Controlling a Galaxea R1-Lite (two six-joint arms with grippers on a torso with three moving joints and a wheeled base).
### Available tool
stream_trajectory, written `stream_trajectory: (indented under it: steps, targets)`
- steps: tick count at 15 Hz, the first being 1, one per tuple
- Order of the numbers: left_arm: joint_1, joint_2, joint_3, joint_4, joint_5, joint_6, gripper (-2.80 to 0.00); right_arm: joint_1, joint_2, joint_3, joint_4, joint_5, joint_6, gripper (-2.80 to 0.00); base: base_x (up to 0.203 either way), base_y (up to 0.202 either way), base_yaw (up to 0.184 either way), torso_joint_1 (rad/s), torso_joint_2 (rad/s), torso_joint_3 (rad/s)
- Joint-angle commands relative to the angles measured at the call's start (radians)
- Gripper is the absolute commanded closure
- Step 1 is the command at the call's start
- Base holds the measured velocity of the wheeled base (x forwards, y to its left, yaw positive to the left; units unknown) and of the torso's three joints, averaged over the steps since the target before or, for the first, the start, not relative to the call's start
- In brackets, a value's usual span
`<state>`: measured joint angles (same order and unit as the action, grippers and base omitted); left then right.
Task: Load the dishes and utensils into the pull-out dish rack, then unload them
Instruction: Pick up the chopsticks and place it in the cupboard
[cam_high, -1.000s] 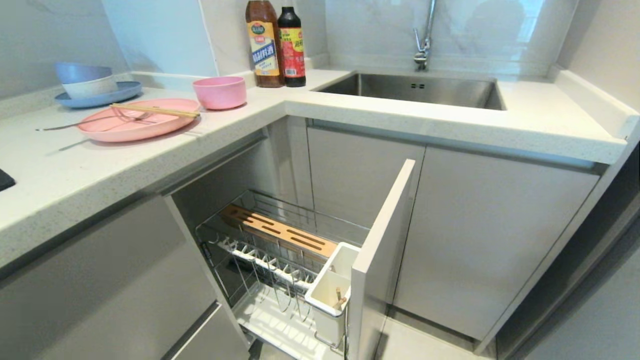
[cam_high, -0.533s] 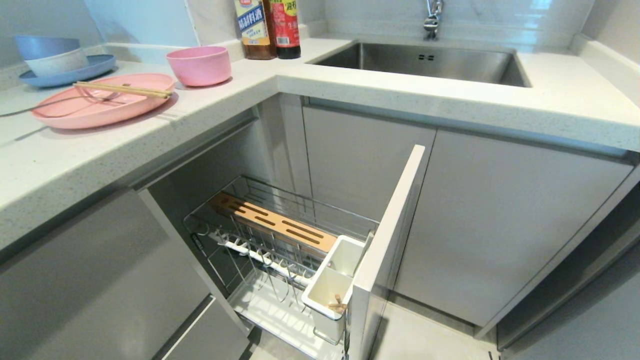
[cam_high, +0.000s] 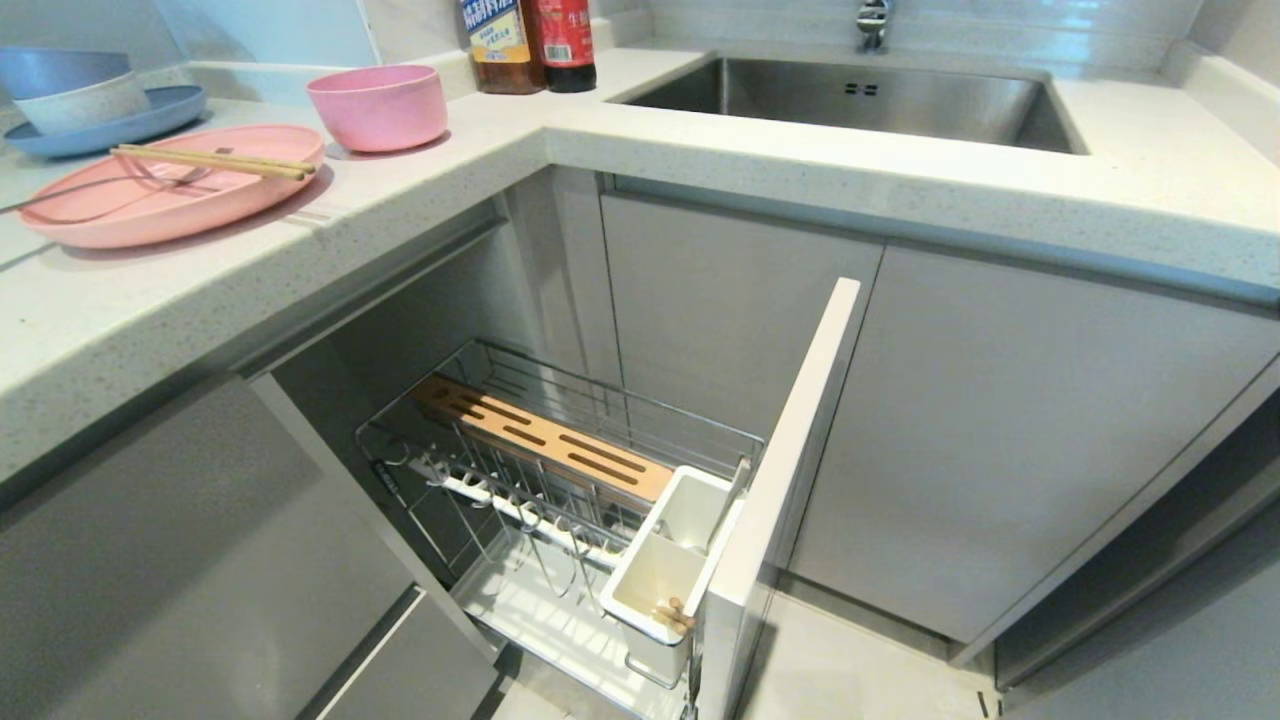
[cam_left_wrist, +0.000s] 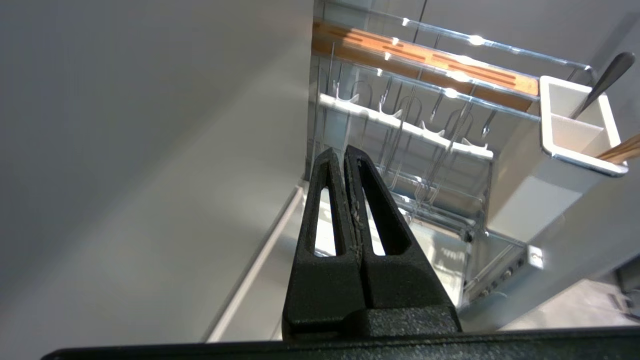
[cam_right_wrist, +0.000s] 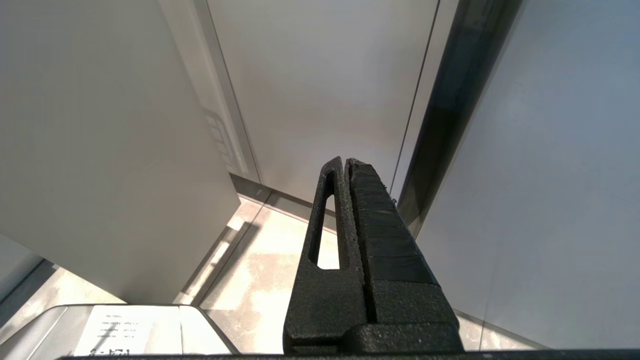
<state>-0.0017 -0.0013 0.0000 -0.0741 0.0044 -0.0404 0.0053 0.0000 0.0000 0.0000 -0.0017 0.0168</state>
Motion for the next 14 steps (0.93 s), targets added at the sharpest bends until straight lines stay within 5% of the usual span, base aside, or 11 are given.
stream_trajectory:
  steps: [1,4,9,14]
  targets:
    - [0.000,0.001,0.011,-0.047,-0.025,0.016,0.00,0.001,0.000,0.002,0.000,0.000,0.000,0.00,0.000,0.000,0.000,0.000,0.00,0.000]
    - [0.000,0.002,-0.169,-0.060,-0.187,-0.013,0.00,0.001,0.000,0.002,0.000,0.000,0.000,0.00,0.000,0.000,0.000,0.000,0.00,0.000]
    - [0.000,0.093,-0.643,0.174,-0.426,-0.030,0.00,0.000,0.000,0.002,0.000,0.000,0.000,0.00,0.000,0.000,0.000,0.000,0.00,0.000]
    - [0.005,0.524,-1.140,0.220,-0.456,-0.089,0.00,0.001,0.000,0.002,0.000,0.000,0.000,0.00,0.000,0.000,0.000,0.000,0.00,0.000]
